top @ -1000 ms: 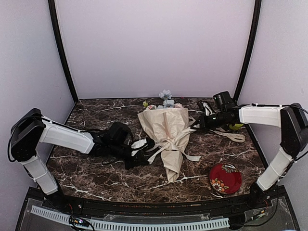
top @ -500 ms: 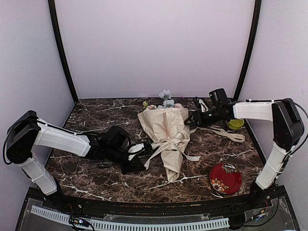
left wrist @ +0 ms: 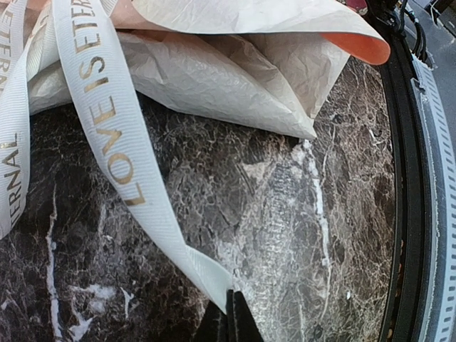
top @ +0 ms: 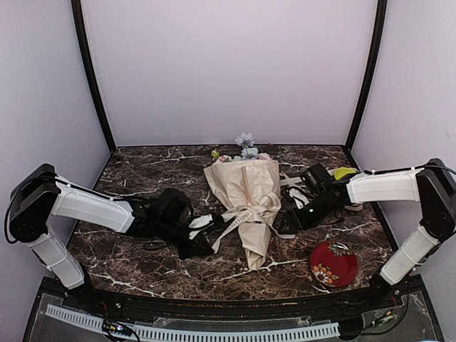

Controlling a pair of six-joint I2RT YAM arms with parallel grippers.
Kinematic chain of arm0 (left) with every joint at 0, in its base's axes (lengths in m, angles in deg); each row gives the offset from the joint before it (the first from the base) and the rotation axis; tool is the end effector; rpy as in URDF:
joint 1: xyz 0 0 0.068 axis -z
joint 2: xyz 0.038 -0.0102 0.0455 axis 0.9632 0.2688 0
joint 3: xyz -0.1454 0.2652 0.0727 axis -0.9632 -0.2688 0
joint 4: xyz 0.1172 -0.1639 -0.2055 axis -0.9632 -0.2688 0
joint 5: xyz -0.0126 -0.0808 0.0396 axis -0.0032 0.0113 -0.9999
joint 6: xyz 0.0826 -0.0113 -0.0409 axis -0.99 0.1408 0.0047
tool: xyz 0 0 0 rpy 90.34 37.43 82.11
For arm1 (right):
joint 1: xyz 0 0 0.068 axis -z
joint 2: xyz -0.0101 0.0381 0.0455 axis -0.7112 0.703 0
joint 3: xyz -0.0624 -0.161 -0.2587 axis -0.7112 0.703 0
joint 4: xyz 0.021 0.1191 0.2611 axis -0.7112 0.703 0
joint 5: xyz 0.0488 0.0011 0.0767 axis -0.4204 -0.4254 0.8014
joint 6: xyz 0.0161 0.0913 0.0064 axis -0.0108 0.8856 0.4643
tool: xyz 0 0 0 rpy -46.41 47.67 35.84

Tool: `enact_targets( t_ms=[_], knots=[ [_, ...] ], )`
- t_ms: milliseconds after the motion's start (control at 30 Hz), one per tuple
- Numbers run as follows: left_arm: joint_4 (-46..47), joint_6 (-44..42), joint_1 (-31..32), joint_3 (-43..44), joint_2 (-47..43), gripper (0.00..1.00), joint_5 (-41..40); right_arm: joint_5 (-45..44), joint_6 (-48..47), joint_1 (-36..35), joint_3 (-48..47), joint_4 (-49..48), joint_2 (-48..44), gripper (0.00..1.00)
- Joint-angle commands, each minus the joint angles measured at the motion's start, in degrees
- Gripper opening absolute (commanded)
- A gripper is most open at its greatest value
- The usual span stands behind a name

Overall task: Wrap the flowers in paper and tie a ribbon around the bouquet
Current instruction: Tie the half-tied ribbon around the folded bouquet.

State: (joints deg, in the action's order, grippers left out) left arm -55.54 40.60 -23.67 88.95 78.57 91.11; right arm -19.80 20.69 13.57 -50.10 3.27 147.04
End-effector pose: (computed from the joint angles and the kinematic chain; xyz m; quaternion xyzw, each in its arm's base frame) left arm 0.2011 -0.3013 0.1411 0.5359 0.7337 -0.3111 0.2787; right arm 0.2640 0.1960 0.1496 -0.1987 0.9396 0.2361 0.1482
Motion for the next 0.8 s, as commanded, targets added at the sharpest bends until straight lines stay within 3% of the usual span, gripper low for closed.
enact_targets(
  t_ms=[0,367,500,567,667,767],
  knots=[
    [-1.8,-0.7,0.2,1.5,-0.7,0.0,0.0,-7.0,-6.4,-4.2,-2.1,1.9,4.2,0.72],
    [-3.0,-1.6,0.2,2.0,-0.7,0.0,-0.6,-12.1,-11.4,-8.7,-3.3,-4.1,5.8,0.77],
    [-2.6,-1.7,0.2,1.8,-0.8,0.0,-0.7,-13.6,-12.5,-10.0,-2.6,-6.6,4.5,0.7],
    [-2.8,-1.7,0.2,1.9,-0.6,0.0,-0.7,-14.0,-12.6,-10.0,-2.3,-7.9,4.1,0.59],
    [-3.2,-1.7,0.2,1.9,-0.9,0.0,-0.8,-14.5,-12.3,-10.0,-2.1,-8.6,3.3,0.26],
    [-3.0,-1.6,0.2,1.2,-1.5,0.0,-1.2,-15.7,-11.5,-9.9,-1.3,-8.3,1.1,0.0]
  ],
)
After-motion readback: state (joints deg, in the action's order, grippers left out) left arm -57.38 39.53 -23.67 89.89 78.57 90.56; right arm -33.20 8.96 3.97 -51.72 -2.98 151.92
